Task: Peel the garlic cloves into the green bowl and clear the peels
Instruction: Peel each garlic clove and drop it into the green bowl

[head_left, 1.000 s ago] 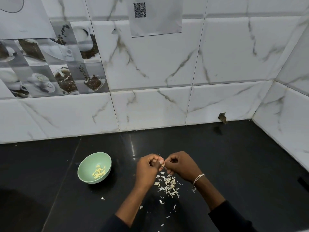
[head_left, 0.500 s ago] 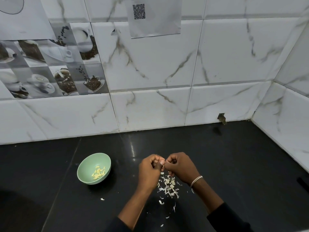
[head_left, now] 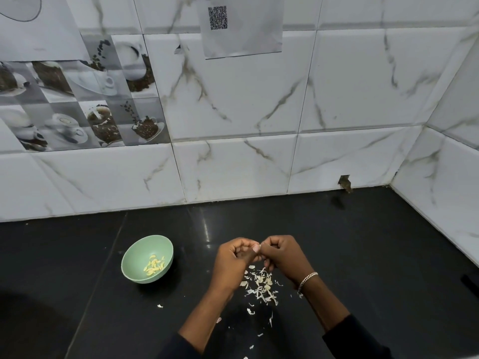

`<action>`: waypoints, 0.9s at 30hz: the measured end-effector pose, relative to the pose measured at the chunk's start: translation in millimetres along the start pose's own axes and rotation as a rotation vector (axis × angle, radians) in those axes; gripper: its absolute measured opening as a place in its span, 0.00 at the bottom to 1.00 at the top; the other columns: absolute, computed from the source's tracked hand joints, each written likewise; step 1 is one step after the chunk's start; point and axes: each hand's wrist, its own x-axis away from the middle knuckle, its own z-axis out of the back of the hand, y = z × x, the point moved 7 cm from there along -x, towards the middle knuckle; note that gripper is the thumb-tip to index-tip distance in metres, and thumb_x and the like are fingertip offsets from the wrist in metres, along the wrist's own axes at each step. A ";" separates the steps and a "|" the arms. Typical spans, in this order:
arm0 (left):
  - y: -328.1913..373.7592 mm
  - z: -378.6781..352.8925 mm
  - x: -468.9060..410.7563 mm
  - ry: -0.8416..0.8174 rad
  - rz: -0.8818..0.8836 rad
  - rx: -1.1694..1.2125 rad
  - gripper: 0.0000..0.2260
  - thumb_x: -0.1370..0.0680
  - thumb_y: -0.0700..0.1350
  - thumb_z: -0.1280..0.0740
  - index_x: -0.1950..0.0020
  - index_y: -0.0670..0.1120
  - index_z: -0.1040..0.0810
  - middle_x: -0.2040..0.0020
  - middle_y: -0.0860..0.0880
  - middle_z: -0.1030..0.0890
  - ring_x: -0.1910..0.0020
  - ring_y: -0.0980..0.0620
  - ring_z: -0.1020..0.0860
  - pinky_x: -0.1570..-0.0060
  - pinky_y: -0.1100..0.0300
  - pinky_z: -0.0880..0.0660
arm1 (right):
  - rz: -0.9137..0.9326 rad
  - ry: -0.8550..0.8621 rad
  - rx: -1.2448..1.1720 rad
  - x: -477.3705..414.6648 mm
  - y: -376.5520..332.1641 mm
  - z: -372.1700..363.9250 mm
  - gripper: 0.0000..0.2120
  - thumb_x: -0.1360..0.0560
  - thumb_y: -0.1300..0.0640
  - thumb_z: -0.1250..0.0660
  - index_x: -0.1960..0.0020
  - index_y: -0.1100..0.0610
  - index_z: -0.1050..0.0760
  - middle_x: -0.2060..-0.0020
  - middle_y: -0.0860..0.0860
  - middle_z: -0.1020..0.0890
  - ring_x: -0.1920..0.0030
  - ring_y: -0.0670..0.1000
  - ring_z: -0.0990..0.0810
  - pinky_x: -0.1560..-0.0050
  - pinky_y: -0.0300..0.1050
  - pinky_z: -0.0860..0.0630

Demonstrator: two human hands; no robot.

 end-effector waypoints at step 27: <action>-30.5 9.6 2.4 0.145 0.240 0.366 0.09 0.24 0.30 0.30 0.45 0.33 0.19 0.51 0.34 0.15 0.55 0.46 0.14 0.58 0.63 0.18 | 0.079 -0.003 0.184 7.4 6.5 5.2 0.02 0.24 0.60 0.28 0.52 0.58 0.17 0.65 0.56 0.15 0.68 0.49 0.17 0.68 0.40 0.22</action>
